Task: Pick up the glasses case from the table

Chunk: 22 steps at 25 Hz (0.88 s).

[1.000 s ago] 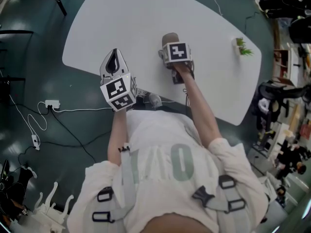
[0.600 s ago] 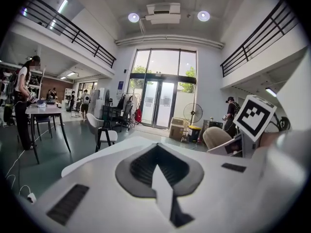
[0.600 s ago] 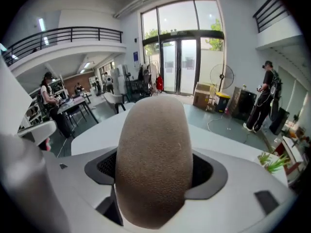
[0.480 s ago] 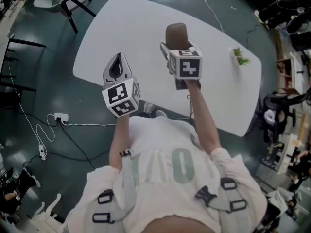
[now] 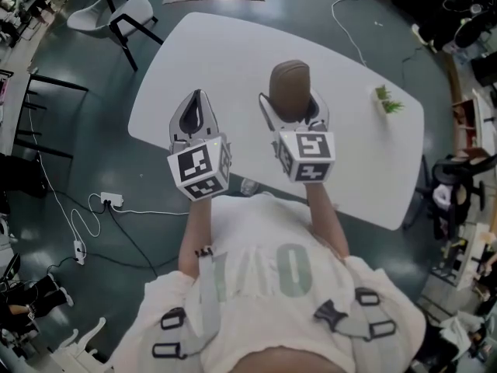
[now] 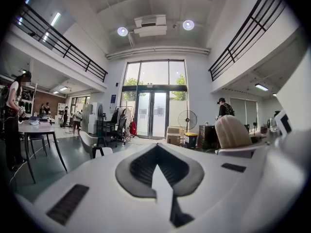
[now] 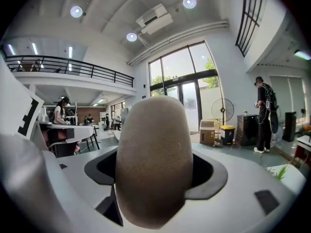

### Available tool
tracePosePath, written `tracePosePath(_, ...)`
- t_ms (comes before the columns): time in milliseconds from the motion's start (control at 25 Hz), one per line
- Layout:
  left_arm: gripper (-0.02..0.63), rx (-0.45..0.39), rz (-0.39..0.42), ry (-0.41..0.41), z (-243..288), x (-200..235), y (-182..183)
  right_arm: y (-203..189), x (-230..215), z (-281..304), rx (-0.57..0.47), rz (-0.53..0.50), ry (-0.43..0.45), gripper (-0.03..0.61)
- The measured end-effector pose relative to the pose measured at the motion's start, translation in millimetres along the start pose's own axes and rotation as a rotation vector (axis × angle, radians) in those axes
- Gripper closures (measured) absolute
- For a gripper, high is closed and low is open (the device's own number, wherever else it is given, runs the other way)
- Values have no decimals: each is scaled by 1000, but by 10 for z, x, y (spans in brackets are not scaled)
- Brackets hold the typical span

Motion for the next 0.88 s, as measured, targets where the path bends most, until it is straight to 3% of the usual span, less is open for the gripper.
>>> tracePosePath(120, 611, -10, 3, 11, -17, -6, 30, -1, 8, -95, -45, 4, 8, 199)
tracePosePath(880, 611, 9, 1, 35, -19, -21, -26, -193, 2, -72, -7, -7, 14, 200)
Point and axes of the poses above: the fingertips, and each gripper's own axes: z forward along the fingers, x to its left, y out of its top, the point moved 1 cm from there along -z, backward along the fingers, and after that the axes turned 12 degrees about x, right-handed, at the moved point
